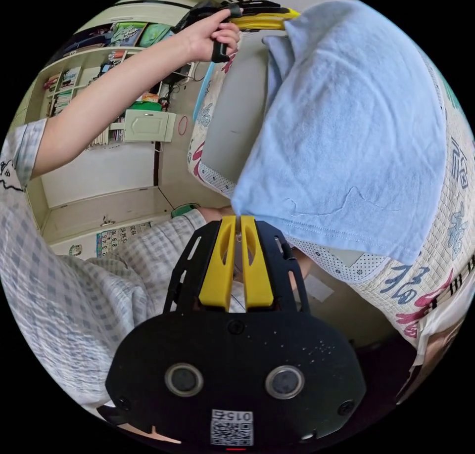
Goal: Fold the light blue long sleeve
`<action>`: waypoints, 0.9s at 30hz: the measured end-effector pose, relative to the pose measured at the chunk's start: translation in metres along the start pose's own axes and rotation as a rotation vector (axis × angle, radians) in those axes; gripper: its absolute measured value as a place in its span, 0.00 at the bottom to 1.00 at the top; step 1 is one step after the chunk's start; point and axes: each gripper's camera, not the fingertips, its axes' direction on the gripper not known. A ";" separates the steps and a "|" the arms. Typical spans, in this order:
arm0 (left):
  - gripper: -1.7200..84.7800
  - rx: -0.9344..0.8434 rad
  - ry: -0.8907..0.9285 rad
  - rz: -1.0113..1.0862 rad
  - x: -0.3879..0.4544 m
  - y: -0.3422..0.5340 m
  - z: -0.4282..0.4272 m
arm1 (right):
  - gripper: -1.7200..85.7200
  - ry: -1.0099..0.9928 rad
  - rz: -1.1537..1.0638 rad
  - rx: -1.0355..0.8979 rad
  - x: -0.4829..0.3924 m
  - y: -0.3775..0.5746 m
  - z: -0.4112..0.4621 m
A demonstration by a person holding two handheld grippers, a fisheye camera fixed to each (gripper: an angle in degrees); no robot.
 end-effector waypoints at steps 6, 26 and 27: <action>0.05 0.075 -0.158 0.090 0.024 0.026 -0.050 | 0.03 0.018 -0.072 -0.047 -0.012 -0.021 0.027; 0.11 0.180 -0.517 -0.005 0.034 0.092 -0.069 | 0.02 0.116 -0.268 0.002 0.025 -0.072 -0.055; 0.11 0.204 -0.530 -0.021 0.037 0.096 -0.074 | 0.02 0.151 -0.263 0.046 0.029 -0.077 -0.071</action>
